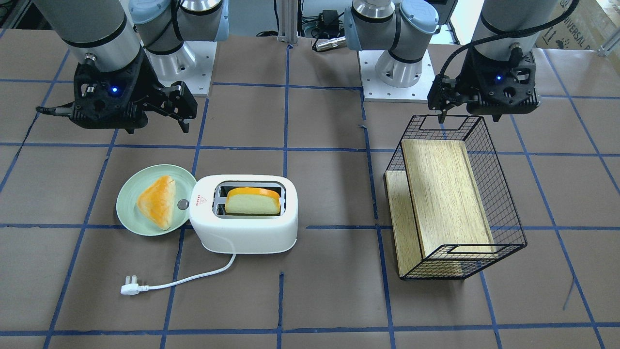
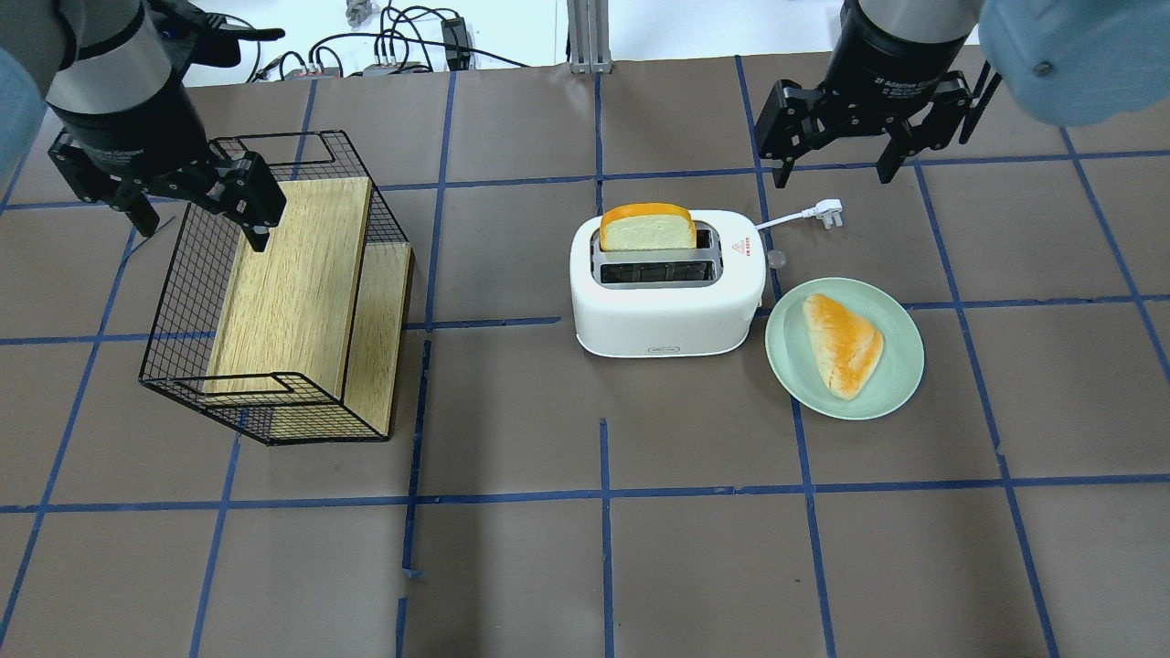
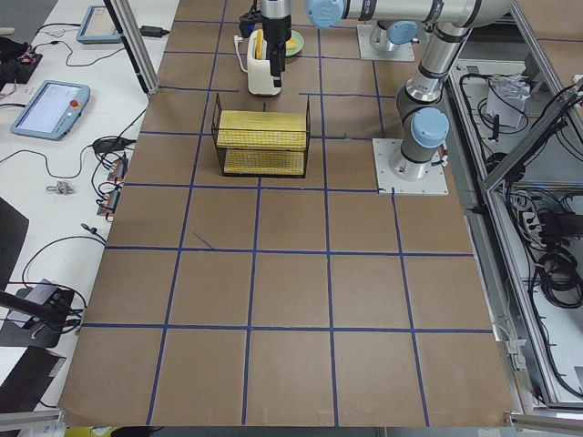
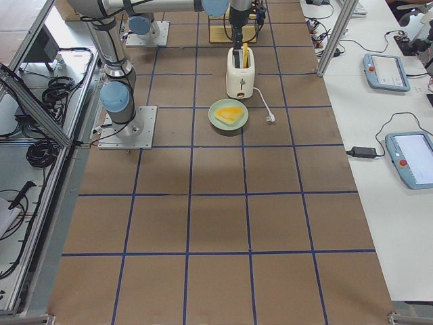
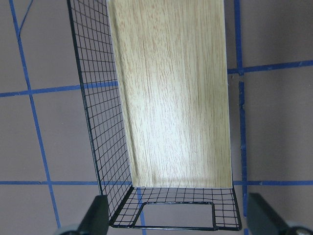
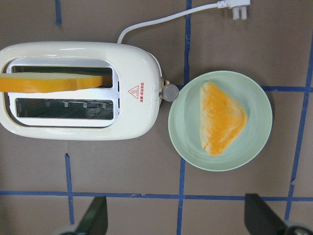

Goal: Press toaster with right arm
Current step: 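Move the right gripper toward the toaster's side lever near the plate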

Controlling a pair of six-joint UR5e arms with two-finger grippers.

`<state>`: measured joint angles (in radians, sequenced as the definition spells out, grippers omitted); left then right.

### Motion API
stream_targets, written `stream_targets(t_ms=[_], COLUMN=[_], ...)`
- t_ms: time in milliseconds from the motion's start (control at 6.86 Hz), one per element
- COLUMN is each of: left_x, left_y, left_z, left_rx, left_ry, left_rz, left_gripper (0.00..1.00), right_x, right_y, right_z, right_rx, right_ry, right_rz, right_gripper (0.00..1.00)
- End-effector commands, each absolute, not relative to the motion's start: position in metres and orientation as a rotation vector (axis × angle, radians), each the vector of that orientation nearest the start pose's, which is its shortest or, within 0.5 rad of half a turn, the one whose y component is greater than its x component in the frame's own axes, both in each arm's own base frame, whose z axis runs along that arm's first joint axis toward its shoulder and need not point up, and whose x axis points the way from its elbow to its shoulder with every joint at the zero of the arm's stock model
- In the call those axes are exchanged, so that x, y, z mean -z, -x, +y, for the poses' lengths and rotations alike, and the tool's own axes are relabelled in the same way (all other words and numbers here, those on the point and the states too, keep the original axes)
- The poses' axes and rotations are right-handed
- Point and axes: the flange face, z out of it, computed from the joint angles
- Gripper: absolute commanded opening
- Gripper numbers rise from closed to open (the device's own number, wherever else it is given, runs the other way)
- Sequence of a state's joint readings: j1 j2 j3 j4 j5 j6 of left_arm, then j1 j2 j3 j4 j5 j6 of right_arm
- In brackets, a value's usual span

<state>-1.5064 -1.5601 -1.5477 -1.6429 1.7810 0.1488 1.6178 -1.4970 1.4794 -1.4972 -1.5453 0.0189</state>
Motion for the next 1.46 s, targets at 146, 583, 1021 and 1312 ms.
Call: stream_targets(t_ms=[146, 583, 1021, 1312], left_x=[-0.500, -0.500, -0.500, -0.500], left_y=[0.081, 0.081, 0.081, 0.081], left_z=[-0.490, -0.490, -0.490, -0.490], left_rx=[-0.089, -0.089, -0.089, -0.089], left_ry=[-0.130, -0.130, -0.130, -0.127], left_rz=[2.933, 2.933, 2.933, 2.933], left_gripper=[1.00, 1.00, 1.00, 1.00], right_x=[-0.491, -0.491, -0.485, -0.481], right_y=[-0.160, -0.162, -0.161, -0.161], right_z=[-0.511, -0.509, -0.505, -0.518], right_rx=[-0.073, -0.078, -0.128, -0.047], right_ry=[0.044, 0.049, 0.032, 0.050], right_rz=[3.116, 3.116, 3.122, 3.126], right_gripper=[1.00, 1.00, 1.00, 1.00])
